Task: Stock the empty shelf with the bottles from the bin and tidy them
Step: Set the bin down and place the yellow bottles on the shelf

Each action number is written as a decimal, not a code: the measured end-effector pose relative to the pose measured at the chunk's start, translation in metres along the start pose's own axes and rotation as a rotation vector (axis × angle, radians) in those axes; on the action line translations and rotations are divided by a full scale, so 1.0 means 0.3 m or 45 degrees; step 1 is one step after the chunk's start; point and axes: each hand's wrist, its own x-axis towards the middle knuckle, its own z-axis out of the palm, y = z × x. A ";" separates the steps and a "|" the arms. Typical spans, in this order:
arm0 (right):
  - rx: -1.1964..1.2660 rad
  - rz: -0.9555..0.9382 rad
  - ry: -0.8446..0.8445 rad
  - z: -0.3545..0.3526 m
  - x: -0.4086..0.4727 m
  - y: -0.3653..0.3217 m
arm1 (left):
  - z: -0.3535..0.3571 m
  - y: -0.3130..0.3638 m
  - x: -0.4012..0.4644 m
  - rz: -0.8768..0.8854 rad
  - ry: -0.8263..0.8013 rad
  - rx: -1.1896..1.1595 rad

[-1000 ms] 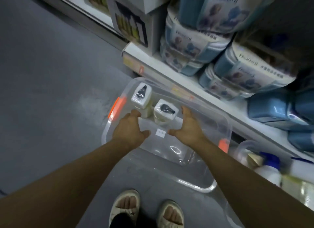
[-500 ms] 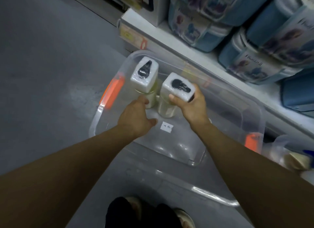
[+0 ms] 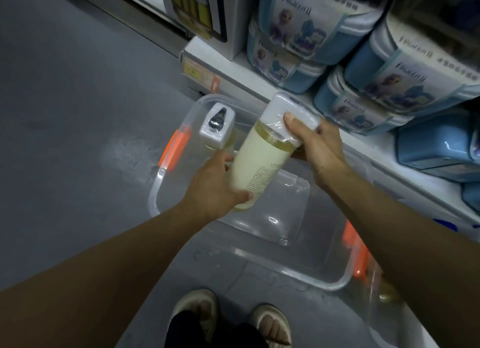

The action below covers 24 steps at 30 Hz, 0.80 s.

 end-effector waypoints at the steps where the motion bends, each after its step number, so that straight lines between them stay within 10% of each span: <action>1: -0.018 -0.008 0.012 0.000 -0.009 -0.031 | -0.013 0.015 -0.016 0.005 -0.001 -0.019; 11: -0.198 -0.037 0.012 0.030 -0.102 -0.329 | -0.105 0.199 -0.114 -0.043 0.160 -0.156; 19: 0.160 0.071 -0.393 -0.064 -0.160 -0.442 | -0.237 0.274 -0.174 -0.125 -0.213 -0.470; 24: 0.415 0.214 -0.352 -0.041 -0.176 -0.472 | -0.255 0.358 -0.211 -0.086 0.053 -0.279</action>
